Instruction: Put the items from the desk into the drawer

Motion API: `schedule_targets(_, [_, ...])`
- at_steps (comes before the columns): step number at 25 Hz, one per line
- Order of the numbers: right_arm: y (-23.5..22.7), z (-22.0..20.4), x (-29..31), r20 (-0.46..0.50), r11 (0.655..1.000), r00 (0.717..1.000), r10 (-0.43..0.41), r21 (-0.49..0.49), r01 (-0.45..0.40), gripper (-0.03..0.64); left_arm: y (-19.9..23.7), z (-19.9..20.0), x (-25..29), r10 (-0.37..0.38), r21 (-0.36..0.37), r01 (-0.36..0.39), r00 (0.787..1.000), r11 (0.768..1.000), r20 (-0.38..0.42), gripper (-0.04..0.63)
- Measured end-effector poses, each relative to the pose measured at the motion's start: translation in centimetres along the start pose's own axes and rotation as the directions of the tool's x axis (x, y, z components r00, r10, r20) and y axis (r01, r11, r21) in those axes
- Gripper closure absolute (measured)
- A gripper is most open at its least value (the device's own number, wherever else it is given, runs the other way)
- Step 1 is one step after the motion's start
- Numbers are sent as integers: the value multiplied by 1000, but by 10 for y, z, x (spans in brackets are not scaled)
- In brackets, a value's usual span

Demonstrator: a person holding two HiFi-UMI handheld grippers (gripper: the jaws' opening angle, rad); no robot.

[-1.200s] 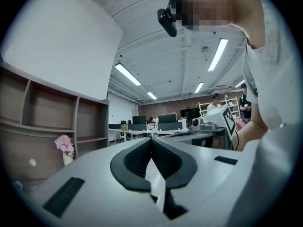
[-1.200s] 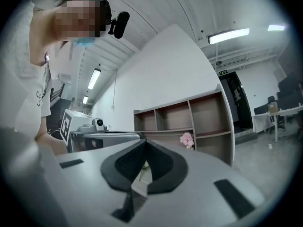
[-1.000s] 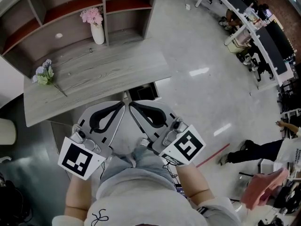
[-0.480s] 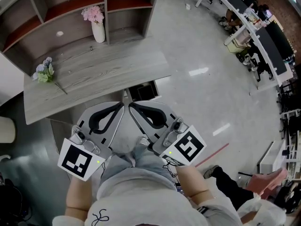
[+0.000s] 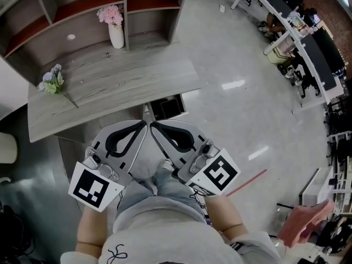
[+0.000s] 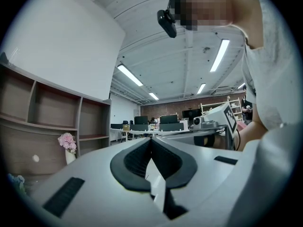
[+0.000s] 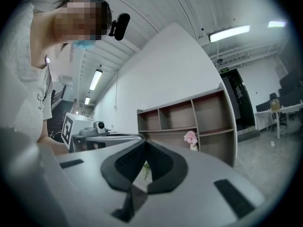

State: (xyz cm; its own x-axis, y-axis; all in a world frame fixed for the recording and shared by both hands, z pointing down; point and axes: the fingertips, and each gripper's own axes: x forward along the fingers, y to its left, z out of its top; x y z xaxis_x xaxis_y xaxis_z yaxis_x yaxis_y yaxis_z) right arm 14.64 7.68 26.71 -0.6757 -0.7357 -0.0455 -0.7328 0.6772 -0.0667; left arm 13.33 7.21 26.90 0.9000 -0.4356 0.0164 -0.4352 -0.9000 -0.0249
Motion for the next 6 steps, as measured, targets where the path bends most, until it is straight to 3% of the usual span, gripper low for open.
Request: schedule_targets(6, [-8, -4, -3, -7, 1000, 1000, 3, 13, -3, 611, -3, -3, 11, -2, -6, 2, 1000, 1000, -8, 586])
